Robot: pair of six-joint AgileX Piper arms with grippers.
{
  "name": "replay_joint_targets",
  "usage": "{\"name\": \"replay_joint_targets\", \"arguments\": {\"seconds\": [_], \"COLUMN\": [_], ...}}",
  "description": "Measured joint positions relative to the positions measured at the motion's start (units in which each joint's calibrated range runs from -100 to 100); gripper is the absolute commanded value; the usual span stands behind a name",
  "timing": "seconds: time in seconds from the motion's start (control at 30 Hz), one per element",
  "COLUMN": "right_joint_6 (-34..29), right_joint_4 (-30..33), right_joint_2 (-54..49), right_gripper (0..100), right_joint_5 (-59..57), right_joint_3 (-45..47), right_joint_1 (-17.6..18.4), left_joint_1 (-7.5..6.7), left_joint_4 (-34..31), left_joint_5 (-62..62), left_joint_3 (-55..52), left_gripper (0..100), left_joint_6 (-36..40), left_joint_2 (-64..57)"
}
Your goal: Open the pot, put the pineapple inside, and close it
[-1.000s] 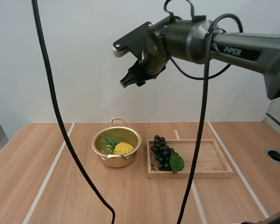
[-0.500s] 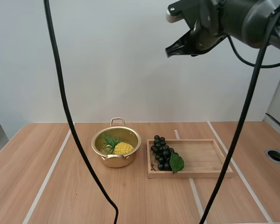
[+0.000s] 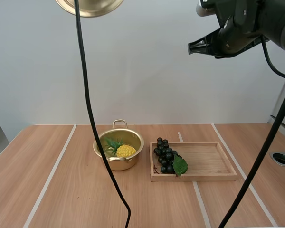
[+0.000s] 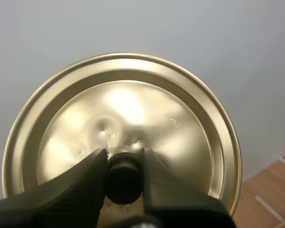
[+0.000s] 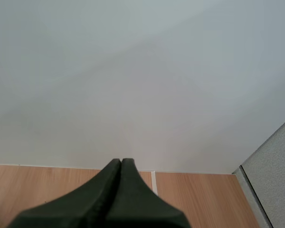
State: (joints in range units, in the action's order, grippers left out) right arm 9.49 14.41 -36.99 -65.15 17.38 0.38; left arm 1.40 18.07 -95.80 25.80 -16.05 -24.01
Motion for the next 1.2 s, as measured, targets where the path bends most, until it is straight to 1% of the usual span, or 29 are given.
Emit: {"name": "replay_joint_targets", "arguments": {"seconds": [0.1, 0.17, 0.2, 0.3, 0.43, 0.63, 0.87, 1.1, 1.2], "right_joint_6": [0.00, -0.10, -0.10, -0.10, -0.10, -0.10, -0.10, -0.10, -0.10], "right_joint_4": [0.83, 1.26, 1.43, 1.54, 0.89, 0.03, -0.24, 0.32, 0.81], "right_joint_2": [-0.24, -0.24, -0.24, -0.24, -0.24, -0.26, -0.26, -0.26, -0.26], "right_gripper": [0, 0, 0, 0, 0, 0, 0, 0, 0], "right_joint_5": [0.00, 0.00, 1.00, 3.27, 7.21, 14.29, 17.80, 20.55, 21.19], "right_joint_3": [1.78, 3.15, 5.63, 8.68, 12.84, 18.07, 21.45, 24.09, 25.16], "right_joint_1": [0.00, 0.00, 0.00, 0.00, -1.00, -2.63, -2.63, -2.63, -2.63], "left_joint_1": [0.00, 0.00, 0.00, 0.00, 0.00, 0.00, 0.00, 0.00, 0.00], "left_joint_4": [0.21, 0.34, 0.47, 1.11, 2.34, 4.51, 4.64, 4.77, 4.89], "left_joint_5": [-2.70, -4.20, -4.20, -4.20, -4.20, -4.20, -4.20, -4.20, -1.30], "left_joint_3": [0.00, 0.00, 0.00, 0.00, -1.83, -11.46, -24.24, -33.85, -37.80], "left_gripper": [0, 0, 0, 0, 0, 0, 0, 0, 0], "left_joint_6": [0.21, 0.32, 0.32, 0.53, 1.52, 1.32, -0.33, -1.44, -2.26], "left_joint_2": [1.64, 5.10, 6.92, 10.56, 14.49, 17.25, 17.67, 17.67, 17.67]}}
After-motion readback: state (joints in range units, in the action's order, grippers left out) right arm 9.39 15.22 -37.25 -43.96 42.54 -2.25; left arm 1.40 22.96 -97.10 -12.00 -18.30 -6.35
